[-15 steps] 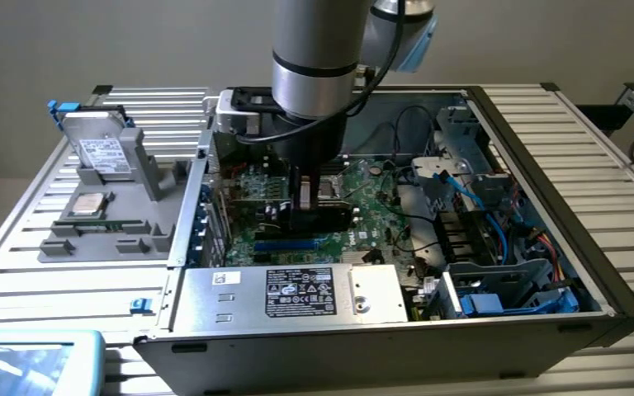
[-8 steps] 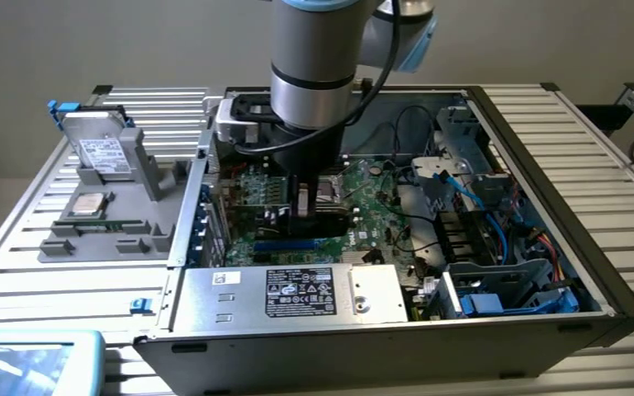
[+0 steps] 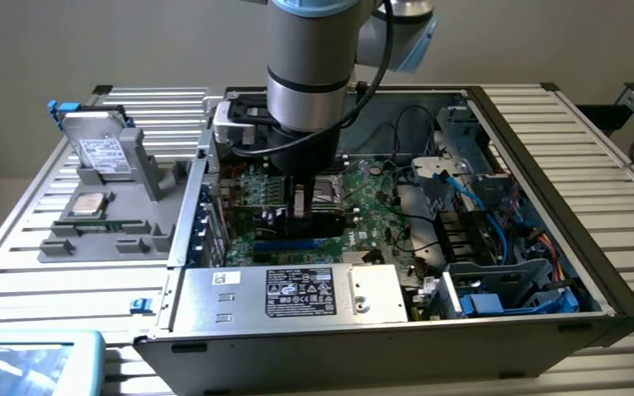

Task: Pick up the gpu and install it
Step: 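Insert the gpu into the slot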

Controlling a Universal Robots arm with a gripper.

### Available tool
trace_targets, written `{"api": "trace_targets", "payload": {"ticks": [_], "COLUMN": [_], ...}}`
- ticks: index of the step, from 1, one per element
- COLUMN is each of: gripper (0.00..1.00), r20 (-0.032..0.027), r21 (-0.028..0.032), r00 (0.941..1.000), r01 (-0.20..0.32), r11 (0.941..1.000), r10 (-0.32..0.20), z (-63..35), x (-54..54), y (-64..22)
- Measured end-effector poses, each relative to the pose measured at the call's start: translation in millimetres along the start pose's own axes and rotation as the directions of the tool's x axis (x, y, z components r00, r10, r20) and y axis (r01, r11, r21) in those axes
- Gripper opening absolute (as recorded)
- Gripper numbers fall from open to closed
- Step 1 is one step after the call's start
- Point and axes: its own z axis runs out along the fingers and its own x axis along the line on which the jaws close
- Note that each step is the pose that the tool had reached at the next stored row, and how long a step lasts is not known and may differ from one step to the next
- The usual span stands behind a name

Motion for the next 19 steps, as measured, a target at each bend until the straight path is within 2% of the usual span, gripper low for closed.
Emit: {"api": "trace_targets", "payload": {"ticks": [9,10,12,15,19], "gripper": [0.29,0.29,0.29,0.29,0.29], "r20": [-0.0011,-0.0027,-0.0098,-0.0255,-0.0258], "r21": [-0.0002,-0.0001,0.0001,0.0008,-0.0005], "r00": [1.0000,1.0000,0.9999,0.9996,0.9995], "r01": [0.006,0.007,0.010,0.011,0.016], "r11": [1.0000,1.0000,1.0000,0.9999,0.9999], "r10": [-0.006,-0.007,-0.010,-0.011,-0.016], "z": [1.2,1.5,2.0,2.6,3.9], "x": [-2.2,-3.1,-4.6,-5.0,-5.4], "y": [2.4,2.8,3.4,3.7,4.0]}}
